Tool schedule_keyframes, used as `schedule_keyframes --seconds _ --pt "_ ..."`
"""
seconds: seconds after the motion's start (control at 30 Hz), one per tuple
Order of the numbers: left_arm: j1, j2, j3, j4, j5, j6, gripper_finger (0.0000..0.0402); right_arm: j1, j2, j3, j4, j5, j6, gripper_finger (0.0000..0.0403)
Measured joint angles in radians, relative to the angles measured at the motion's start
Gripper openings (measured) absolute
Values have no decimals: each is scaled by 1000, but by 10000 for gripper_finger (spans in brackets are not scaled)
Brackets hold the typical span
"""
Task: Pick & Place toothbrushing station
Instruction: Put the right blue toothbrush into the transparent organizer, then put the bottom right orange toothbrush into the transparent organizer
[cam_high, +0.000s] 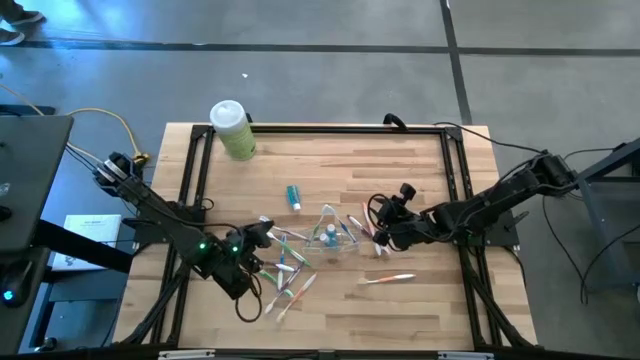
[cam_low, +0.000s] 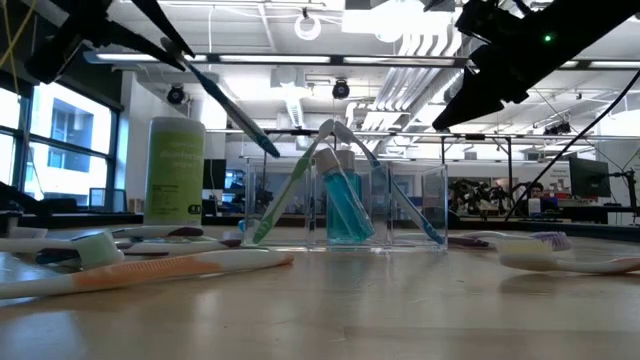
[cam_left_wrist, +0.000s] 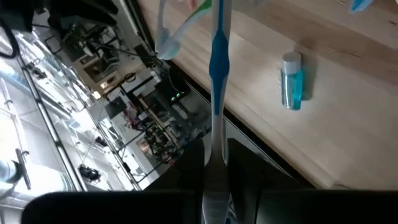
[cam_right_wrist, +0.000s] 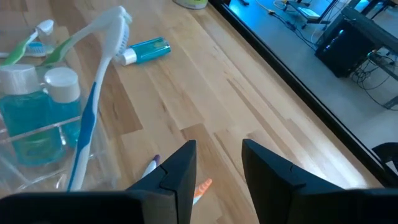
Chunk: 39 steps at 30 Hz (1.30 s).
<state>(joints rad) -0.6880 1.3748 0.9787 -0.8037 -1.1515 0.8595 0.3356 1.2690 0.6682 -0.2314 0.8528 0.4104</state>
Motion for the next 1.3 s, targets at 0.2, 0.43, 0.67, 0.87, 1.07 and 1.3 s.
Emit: schedule_keyframes --seconds 0.2,0.43,0.67,0.87,1.07,1.3 --pt "54 35 0 1 2 10 41 -24 0 0 47 -27 -47 120" --pt "106 62 0 124 29 71 74 -31 0 0 64 -46 -60 120" --pt "80 62 0 312 72 198 133 -31 0 0 64 -45 -72 120" --pt "79 62 0 494 90 227 137 -31 0 0 64 -45 -75 120" --pt "76 62 0 830 34 418 139 -28 0 0 65 -45 -75 120" --pt "69 36 0 1251 -100 428 138 -3 0 0 64 -44 -95 120"
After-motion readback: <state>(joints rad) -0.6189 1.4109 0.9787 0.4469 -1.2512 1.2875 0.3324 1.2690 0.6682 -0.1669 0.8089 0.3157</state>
